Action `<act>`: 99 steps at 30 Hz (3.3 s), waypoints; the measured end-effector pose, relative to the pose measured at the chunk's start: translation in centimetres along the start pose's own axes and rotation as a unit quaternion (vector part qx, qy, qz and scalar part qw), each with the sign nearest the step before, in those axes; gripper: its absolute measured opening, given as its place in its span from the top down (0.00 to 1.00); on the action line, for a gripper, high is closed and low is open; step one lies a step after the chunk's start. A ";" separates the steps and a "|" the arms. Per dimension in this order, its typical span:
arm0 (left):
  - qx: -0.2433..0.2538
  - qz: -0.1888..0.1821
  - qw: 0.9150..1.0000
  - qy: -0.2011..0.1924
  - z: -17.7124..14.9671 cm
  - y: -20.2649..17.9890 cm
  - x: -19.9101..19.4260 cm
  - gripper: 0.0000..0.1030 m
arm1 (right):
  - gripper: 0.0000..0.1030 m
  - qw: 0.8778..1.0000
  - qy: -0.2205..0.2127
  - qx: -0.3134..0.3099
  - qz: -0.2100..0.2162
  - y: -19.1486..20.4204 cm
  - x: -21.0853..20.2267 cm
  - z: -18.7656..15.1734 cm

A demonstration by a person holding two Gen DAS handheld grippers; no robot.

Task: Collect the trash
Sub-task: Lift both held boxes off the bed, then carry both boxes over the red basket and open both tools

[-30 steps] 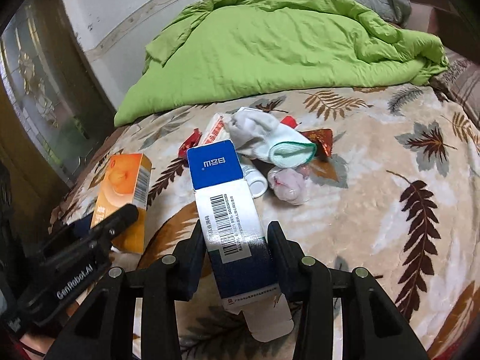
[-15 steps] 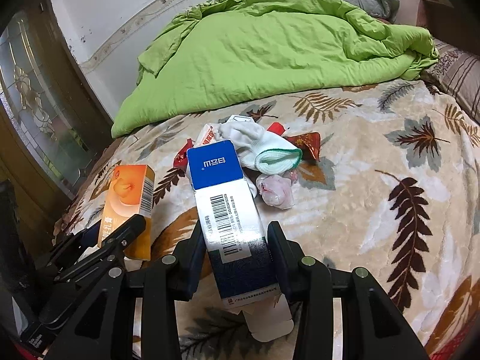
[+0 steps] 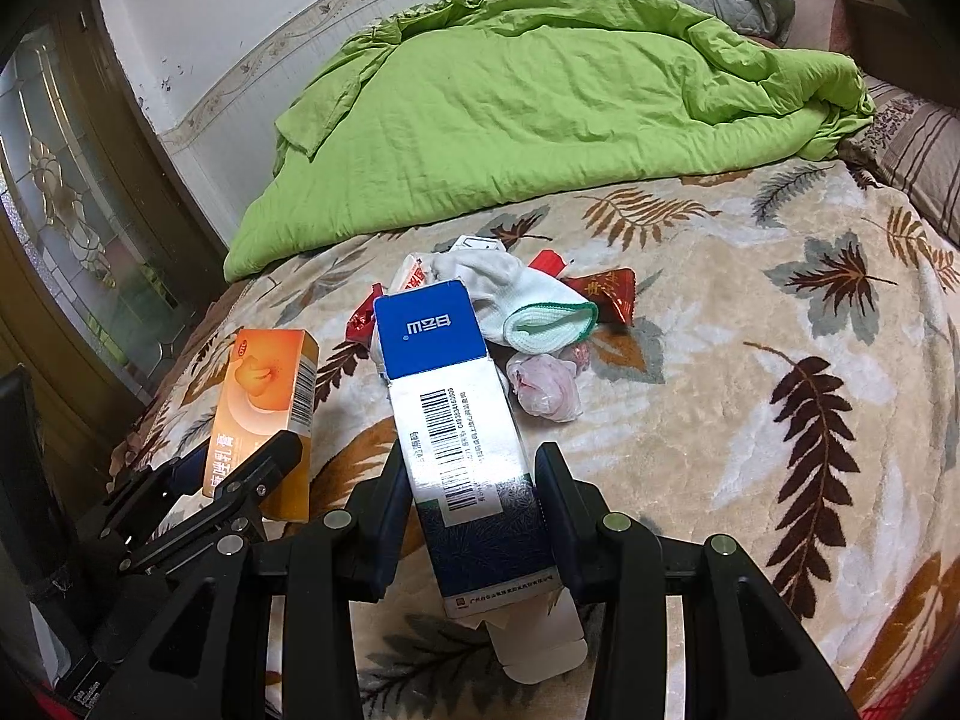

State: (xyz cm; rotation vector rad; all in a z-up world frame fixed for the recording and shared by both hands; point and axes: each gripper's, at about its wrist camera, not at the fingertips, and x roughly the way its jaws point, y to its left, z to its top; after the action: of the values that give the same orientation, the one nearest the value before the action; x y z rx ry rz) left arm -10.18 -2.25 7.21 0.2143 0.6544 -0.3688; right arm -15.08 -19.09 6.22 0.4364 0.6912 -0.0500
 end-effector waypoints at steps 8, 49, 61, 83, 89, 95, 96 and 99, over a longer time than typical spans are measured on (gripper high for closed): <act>0.002 0.002 1.000 0.001 0.0 -0.1 0.0 0.58 | 0.57 1.000 -0.001 0.000 -0.001 0.0 0.1 0.0; 0.010 -0.129 0.992 0.001 -0.8 -4.2 -5.1 0.58 | 0.57 0.993 -0.027 0.108 0.032 -7.4 -10.1 -2.1; 0.116 -0.335 0.934 0.043 -0.8 -18.3 -11.1 0.57 | 0.56 0.977 -0.082 0.189 -0.052 -17.7 -23.7 -7.4; 0.163 -0.403 0.892 0.126 -3.5 -27.9 -11.9 0.45 | 0.38 0.958 -0.083 0.244 -0.124 -23.6 -28.7 -12.6; 0.126 -0.362 0.918 0.100 -1.9 -22.7 -10.9 0.44 | 0.38 0.974 -0.065 0.201 -0.085 -20.1 -25.5 -10.5; 0.082 -0.312 0.942 0.089 -1.0 -16.6 -9.0 0.43 | 0.38 0.988 -0.035 0.144 -0.047 -15.8 -21.0 -7.8; 0.076 -0.304 0.946 0.087 -0.8 -15.8 -8.7 0.43 | 0.38 0.989 -0.032 0.136 -0.043 -15.2 -20.4 -7.6; 0.051 -0.276 0.956 0.080 -0.4 -12.7 -7.6 0.43 | 0.38 0.994 -0.015 0.102 -0.025 -12.8 -17.8 -6.3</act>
State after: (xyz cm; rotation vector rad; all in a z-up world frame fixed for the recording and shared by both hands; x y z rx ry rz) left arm -21.00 -11.68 10.62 0.1577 0.8539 -0.9325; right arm -35.04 -29.87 8.24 0.6126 0.6705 -0.1759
